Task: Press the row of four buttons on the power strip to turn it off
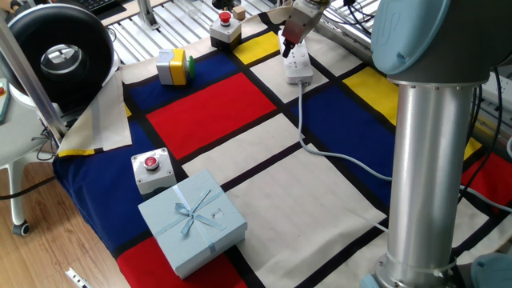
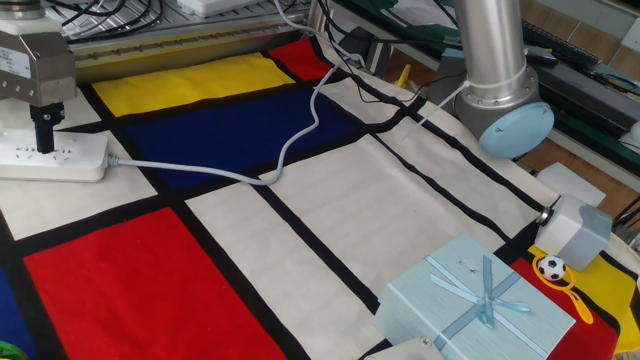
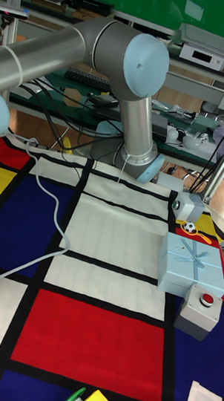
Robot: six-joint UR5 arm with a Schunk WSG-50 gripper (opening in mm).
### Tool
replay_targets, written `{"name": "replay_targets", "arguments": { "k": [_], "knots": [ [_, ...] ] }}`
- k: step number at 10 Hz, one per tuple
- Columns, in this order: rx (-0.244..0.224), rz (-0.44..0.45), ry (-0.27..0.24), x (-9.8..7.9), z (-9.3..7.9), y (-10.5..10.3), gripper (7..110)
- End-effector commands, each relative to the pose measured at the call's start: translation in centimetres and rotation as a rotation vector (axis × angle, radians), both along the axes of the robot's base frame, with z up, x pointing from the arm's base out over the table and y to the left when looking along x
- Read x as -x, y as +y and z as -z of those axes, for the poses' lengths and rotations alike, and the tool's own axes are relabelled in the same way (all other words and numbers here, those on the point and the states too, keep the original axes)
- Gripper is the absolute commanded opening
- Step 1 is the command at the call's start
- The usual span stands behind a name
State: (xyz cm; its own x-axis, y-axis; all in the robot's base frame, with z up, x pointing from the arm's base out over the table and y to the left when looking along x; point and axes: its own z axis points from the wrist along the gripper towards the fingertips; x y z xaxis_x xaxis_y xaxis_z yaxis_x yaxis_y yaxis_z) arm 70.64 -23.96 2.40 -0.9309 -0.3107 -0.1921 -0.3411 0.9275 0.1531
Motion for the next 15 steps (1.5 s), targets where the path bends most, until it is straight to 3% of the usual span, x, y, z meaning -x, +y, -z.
{"name": "replay_targets", "arguments": {
  "k": [1, 9, 12, 15],
  "knots": [
    [-0.011, 0.010, -0.011, -0.2, 0.3, 0.3, 88],
    [-0.027, 0.017, -0.008, -0.2, 0.3, 0.6, 88],
    [-0.013, -0.003, 0.013, 0.0, -1.4, -0.6, 88],
    [-0.005, -0.001, 0.002, -1.4, -1.3, -0.7, 88]
  ]
}}
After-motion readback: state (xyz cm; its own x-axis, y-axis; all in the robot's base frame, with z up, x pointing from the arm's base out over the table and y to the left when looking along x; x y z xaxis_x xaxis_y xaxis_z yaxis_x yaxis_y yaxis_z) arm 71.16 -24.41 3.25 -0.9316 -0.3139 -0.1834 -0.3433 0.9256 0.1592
